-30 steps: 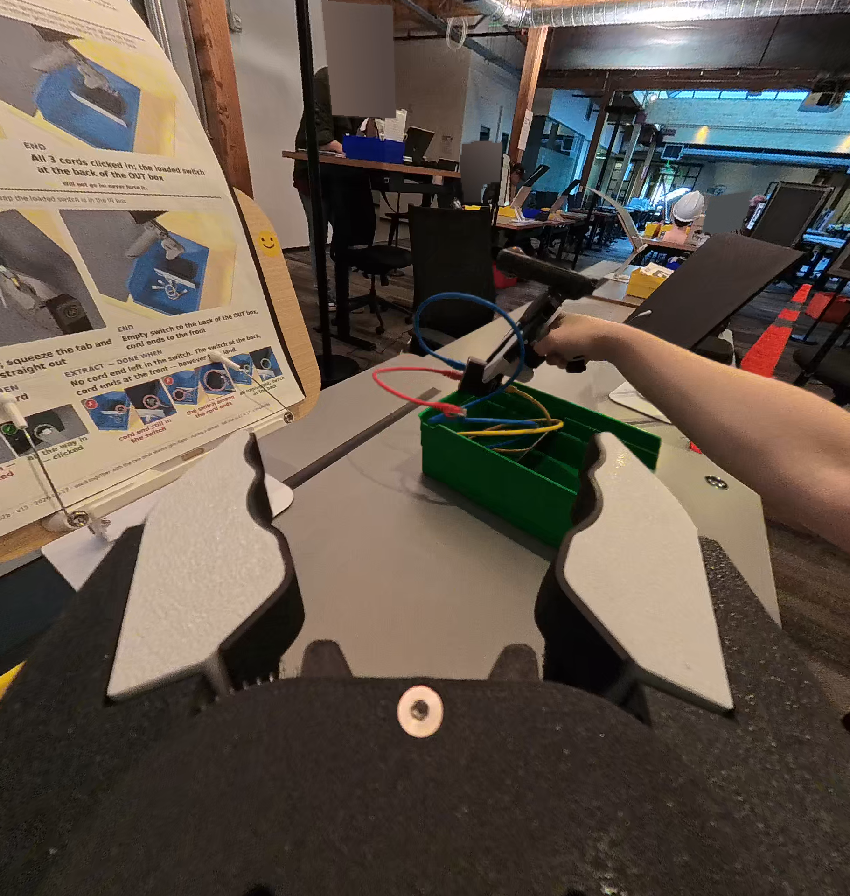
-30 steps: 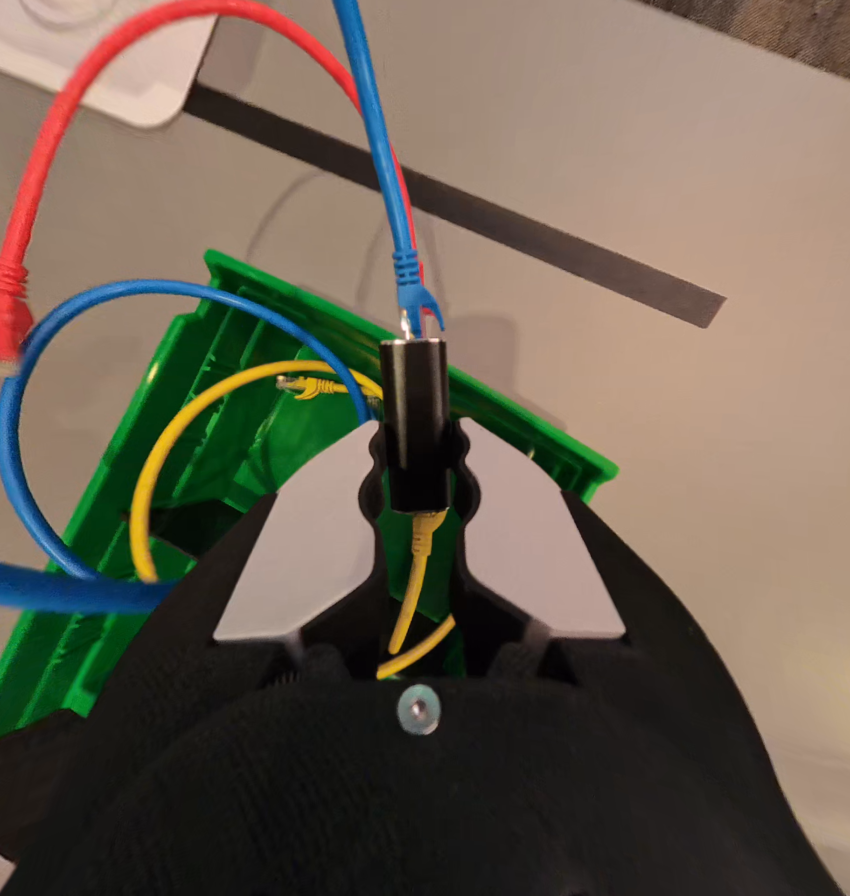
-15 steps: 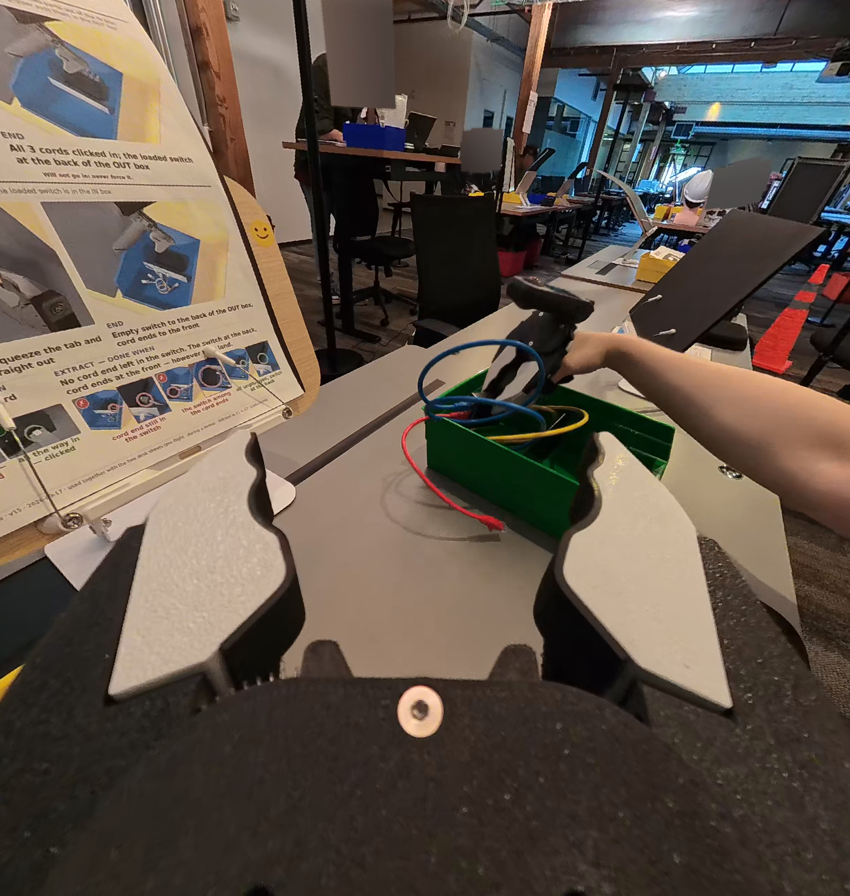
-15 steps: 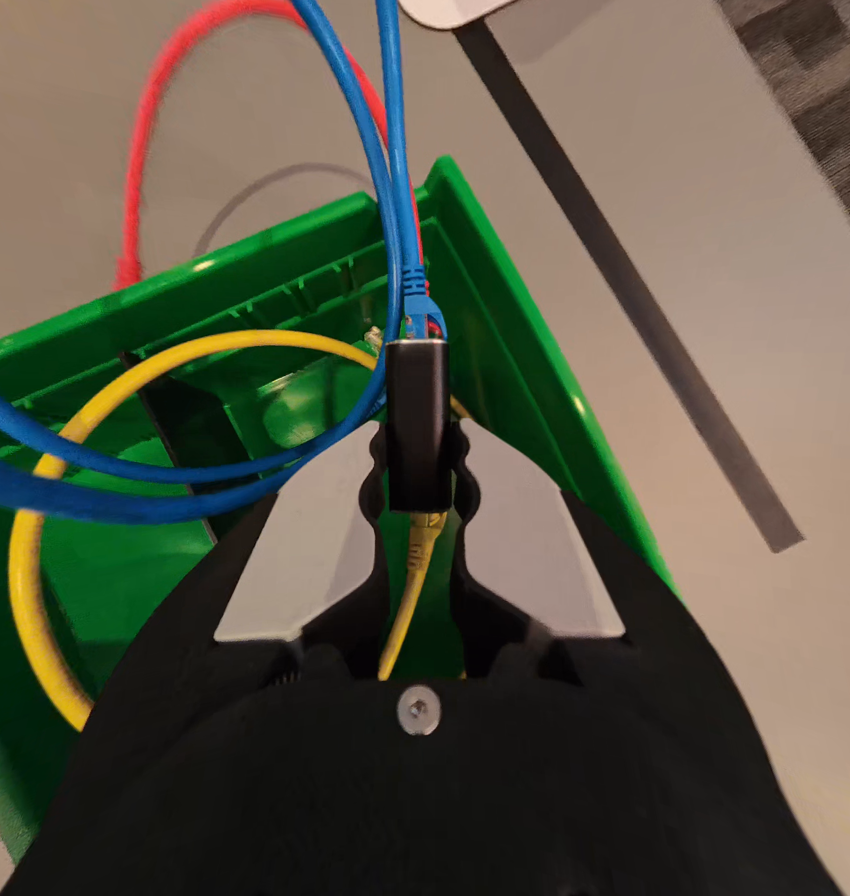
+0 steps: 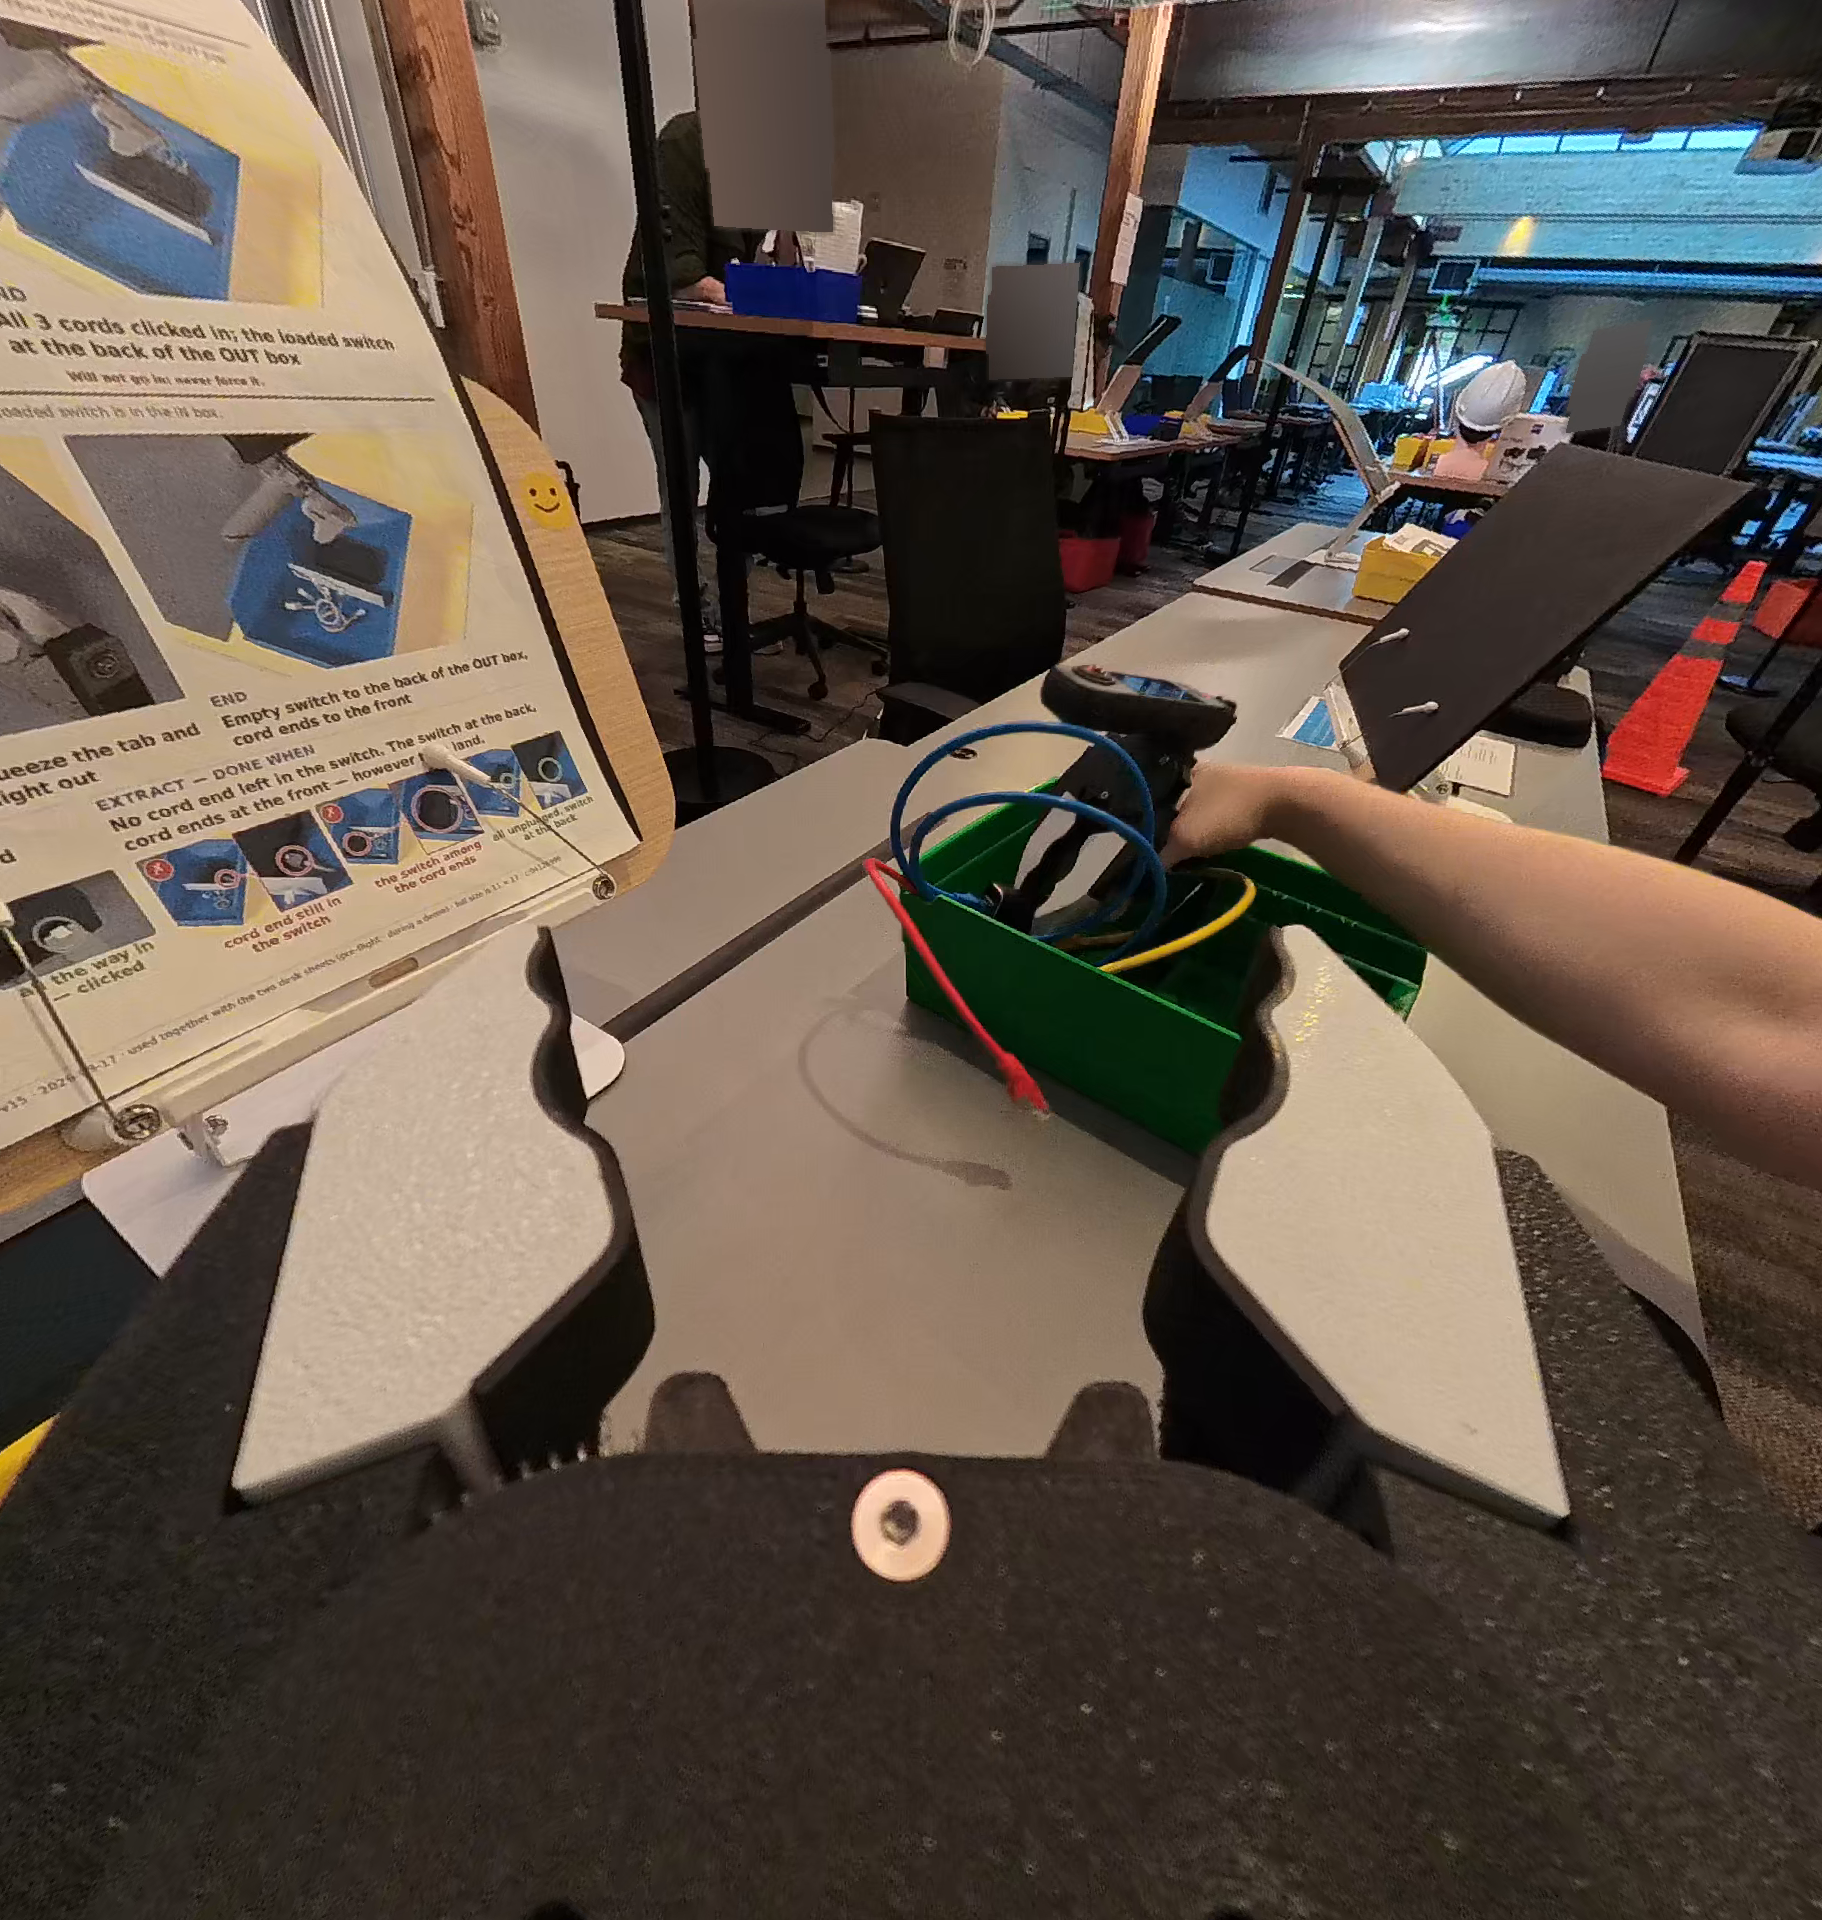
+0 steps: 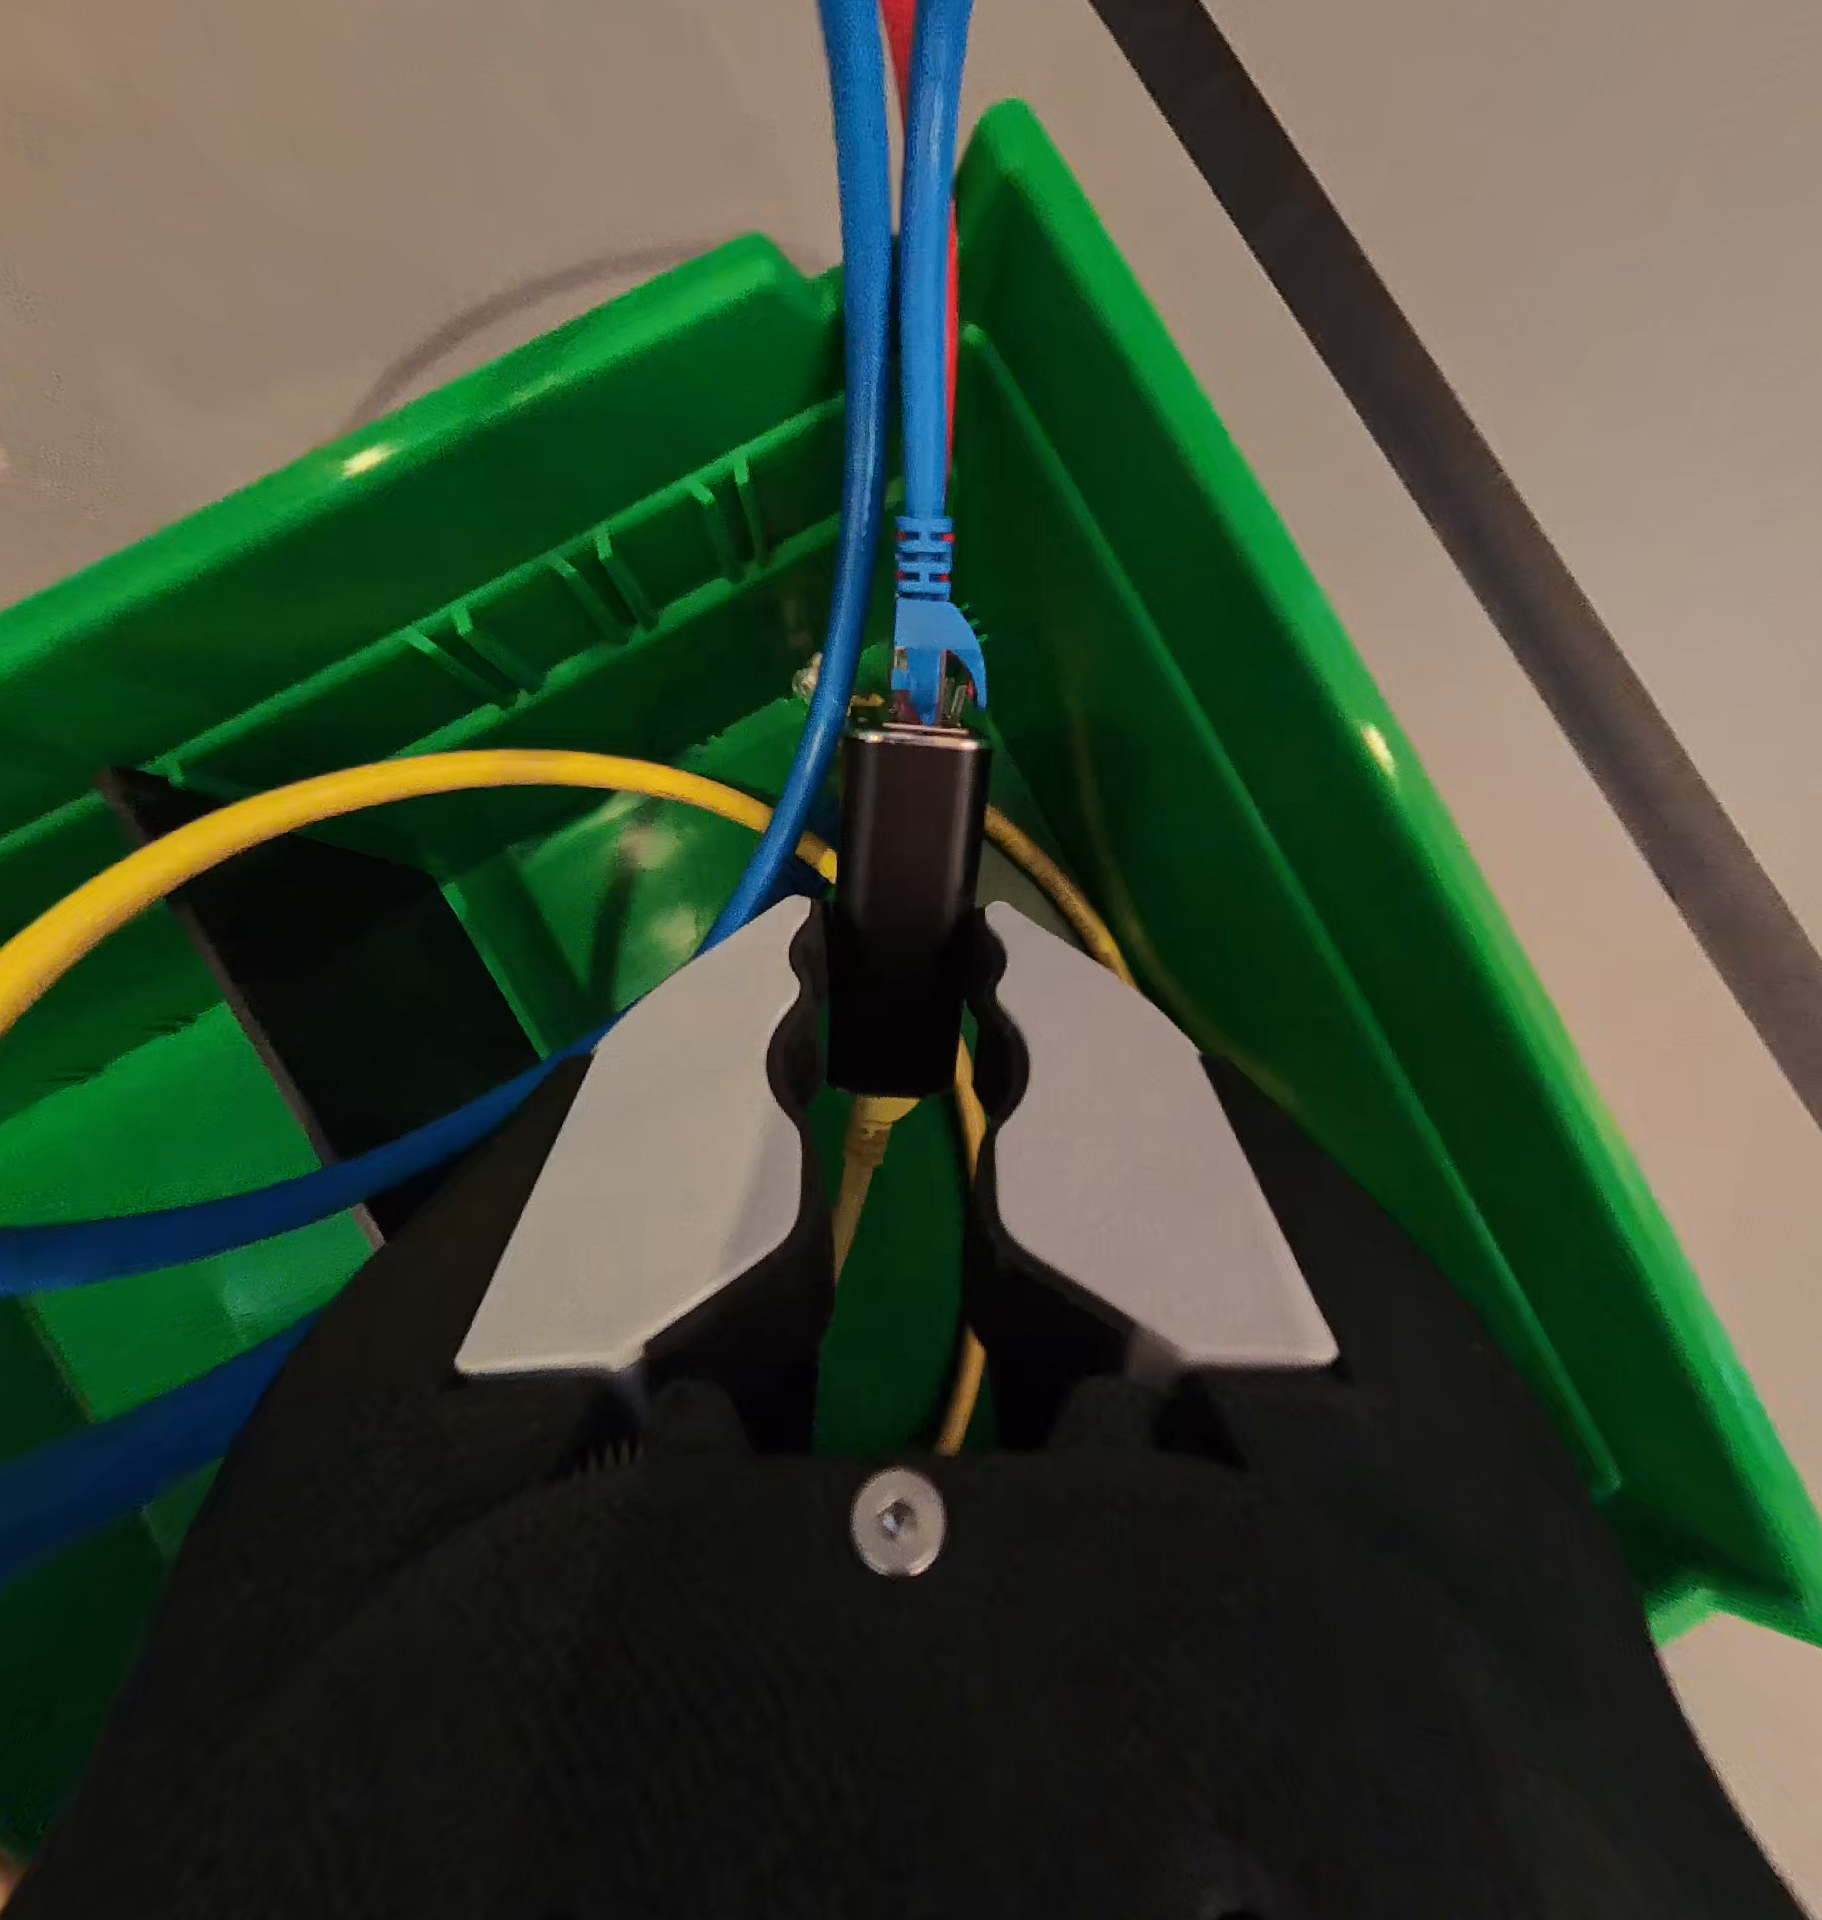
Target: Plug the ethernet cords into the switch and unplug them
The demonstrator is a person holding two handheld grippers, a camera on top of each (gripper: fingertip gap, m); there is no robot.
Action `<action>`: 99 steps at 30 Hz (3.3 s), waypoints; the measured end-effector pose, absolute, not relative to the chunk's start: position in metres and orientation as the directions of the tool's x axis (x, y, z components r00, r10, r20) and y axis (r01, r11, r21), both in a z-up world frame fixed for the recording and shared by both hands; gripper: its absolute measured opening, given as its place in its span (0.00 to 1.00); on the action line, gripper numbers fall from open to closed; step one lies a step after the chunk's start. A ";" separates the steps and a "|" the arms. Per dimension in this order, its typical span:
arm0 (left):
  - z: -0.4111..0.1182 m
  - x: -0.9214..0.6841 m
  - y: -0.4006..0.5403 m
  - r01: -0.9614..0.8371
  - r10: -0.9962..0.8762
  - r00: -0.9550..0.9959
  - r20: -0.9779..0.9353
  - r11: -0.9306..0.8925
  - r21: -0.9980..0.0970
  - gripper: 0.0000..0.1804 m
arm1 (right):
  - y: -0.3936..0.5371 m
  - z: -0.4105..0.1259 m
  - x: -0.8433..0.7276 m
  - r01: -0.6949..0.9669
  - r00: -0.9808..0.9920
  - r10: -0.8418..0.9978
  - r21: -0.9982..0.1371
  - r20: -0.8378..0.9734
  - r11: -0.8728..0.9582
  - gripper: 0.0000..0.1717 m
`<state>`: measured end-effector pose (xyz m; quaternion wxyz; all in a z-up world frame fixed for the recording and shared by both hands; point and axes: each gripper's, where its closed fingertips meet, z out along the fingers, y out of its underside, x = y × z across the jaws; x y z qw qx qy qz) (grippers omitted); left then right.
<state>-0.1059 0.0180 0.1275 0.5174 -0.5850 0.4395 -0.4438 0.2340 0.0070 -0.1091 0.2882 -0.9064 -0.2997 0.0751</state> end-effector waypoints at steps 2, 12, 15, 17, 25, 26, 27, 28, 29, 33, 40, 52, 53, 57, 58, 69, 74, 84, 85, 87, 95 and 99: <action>0.130 -0.107 0.016 -0.049 -0.974 0.216 0.063 -0.076 -0.996 0.67 | 0.007 -0.111 0.237 0.503 0.816 0.575 -0.553 0.051 -0.664 0.16; 0.135 -0.117 0.033 -0.045 -0.941 0.339 -0.002 -0.014 -0.999 0.66 | 0.010 -0.113 0.240 0.507 0.830 0.553 -0.518 0.077 -0.689 0.16; 0.135 -0.123 0.042 -0.056 -0.918 0.395 -0.029 0.007 -0.998 0.66 | 0.008 -0.105 0.239 0.528 0.820 0.565 -0.494 0.086 -0.691 0.18; 0.135 -0.125 0.045 -0.052 -0.916 0.402 -0.014 -0.008 -0.999 0.67 | 0.005 -0.096 0.242 0.557 0.811 0.574 -0.450 0.114 -0.698 0.19; 0.140 -0.134 0.055 -0.002 -0.909 0.412 0.054 -0.061 -0.998 0.60 | -0.025 -0.066 0.254 0.653 0.757 0.633 -0.222 0.163 -0.724 0.20; 0.142 -0.135 0.055 0.004 -0.910 0.410 0.058 -0.061 -0.998 0.60 | -0.028 -0.062 0.254 0.646 0.763 0.628 -0.223 0.153 -0.730 0.18; 0.143 -0.136 0.054 0.009 -0.912 0.406 0.061 -0.063 -0.998 0.60 | -0.030 -0.059 0.253 0.640 0.768 0.624 -0.230 0.144 -0.734 0.15; 0.144 -0.136 0.053 0.011 -0.913 0.403 0.063 -0.064 -0.998 0.60 | -0.030 -0.055 0.255 0.636 0.771 0.617 -0.242 0.159 -0.732 0.14; 0.144 -0.137 0.053 0.010 -0.914 0.402 0.064 -0.066 -0.998 0.61 | -0.029 -0.048 0.256 0.632 0.774 0.605 -0.267 0.185 -0.727 0.14; 0.145 -0.139 0.052 0.012 -0.915 0.397 0.070 -0.071 -0.997 0.61 | -0.025 -0.015 0.258 0.598 0.802 0.536 -0.378 0.265 -0.707 0.15; 0.150 -0.144 0.054 0.036 -0.911 0.403 0.089 -0.081 -0.996 0.60 | -0.033 0.087 0.172 0.458 0.888 0.166 -0.798 0.428 -0.392 0.16; 0.150 -0.132 0.036 0.003 -0.929 0.370 0.000 0.001 -1.000 0.61 | 0.039 -0.095 0.072 0.387 0.846 -0.023 -0.644 0.533 -0.659 0.26; 0.152 -0.131 0.033 0.002 -0.933 0.359 -0.017 0.019 -1.000 0.61 | 0.049 -0.103 0.079 0.367 0.856 -0.026 -0.643 0.516 -0.672 0.24; 0.148 -0.134 0.037 -0.033 -0.915 0.403 -0.036 0.025 -0.999 0.61 | 0.066 -0.132 0.094 0.210 0.929 -0.057 -0.649 0.365 -0.731 0.20; 0.148 -0.135 0.037 -0.028 -0.918 0.395 -0.023 0.012 -1.000 0.61 | 0.067 -0.140 0.095 0.185 0.938 -0.058 -0.634 0.342 -0.751 0.20; 0.175 -0.145 -0.050 0.051 -0.899 -0.342 0.274 -0.310 -0.950 0.45 | 0.045 -0.110 0.080 0.261 0.931 0.048 -0.565 0.363 -0.783 0.04; 0.178 -0.148 -0.063 0.027 -0.834 -0.452 0.315 -0.366 -0.930 0.44 | 0.015 -0.062 0.073 0.323 0.924 0.146 -0.516 0.353 -0.794 0.02; 0.176 -0.143 -0.072 0.024 -0.846 -0.448 0.289 -0.334 -0.942 0.43 | -0.020 0.024 0.117 0.353 0.903 0.425 -0.670 0.062 -0.653 0.02; 0.175 -0.143 -0.074 0.019 -0.849 -0.447 0.280 -0.322 -0.946 0.43 | -0.021 0.026 0.128 0.297 0.911 0.413 -0.693 -0.001 -0.657 0.02; 0.173 -0.141 -0.078 0.010 -0.856 -0.443 0.269 -0.304 -0.953 0.43 | -0.025 0.029 0.139 0.197 0.887 0.438 -0.741 -0.144 -0.642 0.02; 0.165 -0.131 -0.086 -0.023 -0.866 -0.435 0.246 -0.263 -0.965 0.43 | -0.023 -0.026 0.191 0.258 0.884 0.464 -0.769 -0.056 -0.585 0.01; 0.159 -0.125 -0.088 -0.045 -0.871 -0.425 0.247 -0.252 -0.967 0.43 | -0.018 -0.053 0.196 0.308 0.875 0.484 -0.761 -0.010 -0.571 0.02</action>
